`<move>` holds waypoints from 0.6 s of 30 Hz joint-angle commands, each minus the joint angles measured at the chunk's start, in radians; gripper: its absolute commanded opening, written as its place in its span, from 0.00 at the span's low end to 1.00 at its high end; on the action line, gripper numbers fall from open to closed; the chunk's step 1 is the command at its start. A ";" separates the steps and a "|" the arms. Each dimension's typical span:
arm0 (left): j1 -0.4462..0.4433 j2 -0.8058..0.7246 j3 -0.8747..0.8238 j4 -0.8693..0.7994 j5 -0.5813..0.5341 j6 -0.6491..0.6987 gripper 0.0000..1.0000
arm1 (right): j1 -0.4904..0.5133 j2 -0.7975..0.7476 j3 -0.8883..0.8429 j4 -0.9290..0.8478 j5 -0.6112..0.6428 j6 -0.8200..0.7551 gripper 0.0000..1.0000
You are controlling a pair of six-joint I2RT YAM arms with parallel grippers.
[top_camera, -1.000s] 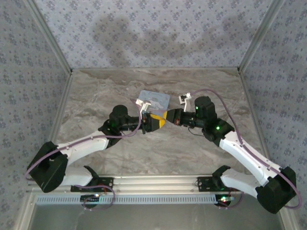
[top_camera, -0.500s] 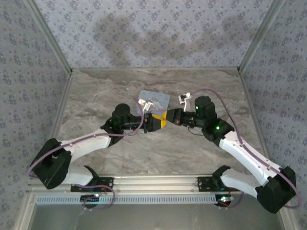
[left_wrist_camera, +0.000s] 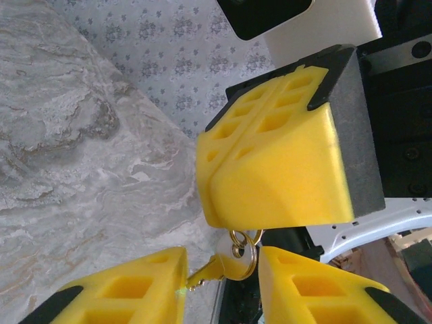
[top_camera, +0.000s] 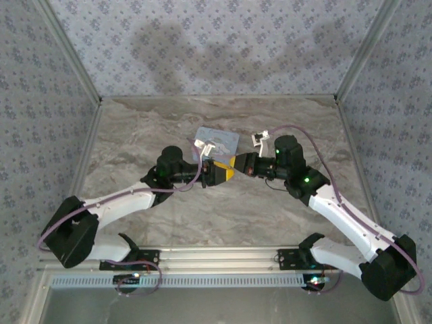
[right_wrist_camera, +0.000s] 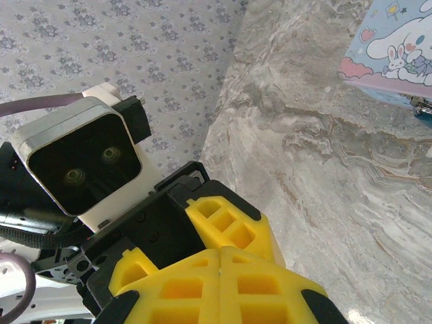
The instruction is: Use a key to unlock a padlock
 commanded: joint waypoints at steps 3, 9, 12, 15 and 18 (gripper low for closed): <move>0.005 -0.011 0.028 0.022 0.020 0.007 0.24 | -0.007 -0.016 0.001 -0.003 -0.017 -0.007 0.00; 0.006 -0.015 0.028 0.009 0.017 0.015 0.21 | -0.013 -0.018 -0.006 -0.008 -0.019 -0.010 0.00; 0.006 -0.017 0.028 -0.001 0.017 0.020 0.14 | -0.014 -0.018 -0.009 -0.010 -0.022 -0.013 0.00; 0.006 -0.021 0.028 -0.011 0.020 0.025 0.09 | -0.019 -0.022 -0.011 -0.018 -0.022 -0.016 0.00; 0.006 -0.026 0.028 -0.025 0.023 0.028 0.05 | -0.023 -0.022 -0.013 -0.018 -0.029 -0.014 0.00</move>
